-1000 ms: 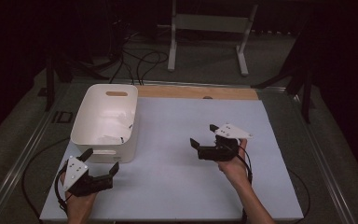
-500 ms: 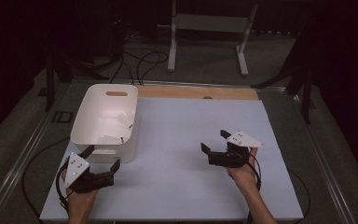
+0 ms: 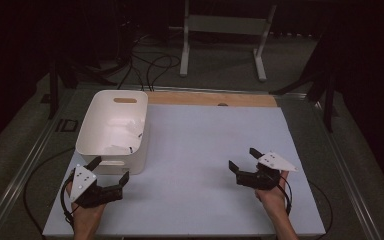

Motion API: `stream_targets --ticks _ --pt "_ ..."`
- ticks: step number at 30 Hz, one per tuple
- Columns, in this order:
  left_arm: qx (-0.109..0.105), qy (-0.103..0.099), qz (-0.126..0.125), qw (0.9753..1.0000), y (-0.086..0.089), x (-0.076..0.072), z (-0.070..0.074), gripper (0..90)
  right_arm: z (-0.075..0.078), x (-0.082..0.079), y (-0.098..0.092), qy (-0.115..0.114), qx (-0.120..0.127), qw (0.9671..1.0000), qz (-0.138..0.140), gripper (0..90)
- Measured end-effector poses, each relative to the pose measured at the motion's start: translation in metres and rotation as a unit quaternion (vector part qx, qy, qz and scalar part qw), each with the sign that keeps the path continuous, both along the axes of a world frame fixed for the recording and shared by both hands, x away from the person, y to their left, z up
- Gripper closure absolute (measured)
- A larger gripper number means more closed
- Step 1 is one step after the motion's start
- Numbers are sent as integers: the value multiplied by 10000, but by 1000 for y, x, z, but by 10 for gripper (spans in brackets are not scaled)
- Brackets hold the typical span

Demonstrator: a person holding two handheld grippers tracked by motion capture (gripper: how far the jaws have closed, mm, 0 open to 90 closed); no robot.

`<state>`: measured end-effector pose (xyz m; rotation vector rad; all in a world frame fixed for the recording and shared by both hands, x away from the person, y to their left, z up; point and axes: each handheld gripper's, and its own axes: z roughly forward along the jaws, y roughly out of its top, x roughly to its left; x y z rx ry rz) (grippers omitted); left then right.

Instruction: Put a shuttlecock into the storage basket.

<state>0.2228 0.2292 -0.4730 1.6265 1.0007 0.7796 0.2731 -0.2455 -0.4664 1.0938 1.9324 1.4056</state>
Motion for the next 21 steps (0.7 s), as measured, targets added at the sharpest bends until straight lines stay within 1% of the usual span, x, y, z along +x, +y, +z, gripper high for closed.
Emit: stream_targets --ticks 3,8,9,11,14,16,21 --pt "25 15 9 10000 0 0 -1 0 -3 -4 -3 -54 -12 10000 -18 98" --pt "35 15 31 10000 1 -1 -4 0 -8 -11 -10 -113 58 9999 -60 98" --pt "57 26 27 10000 0 -1 -4 0 -9 -13 -10 -135 7 9999 -70 98" --pt "95 30 10 10000 0 -2 -6 0 -11 -16 -11 -151 -13 9999 -79 98" --pt "129 11 21 9999 0 -3 -6 0 -13 -17 -14 -138 -4 9999 -102 98" --pt "107 0 21 9999 1 -4 -7 0 -14 -17 -15 -138 29 9998 -139 98" --pt "132 10 63 9999 2 -5 -8 0 -17 -16 -14 -138 36 9998 -117 98"
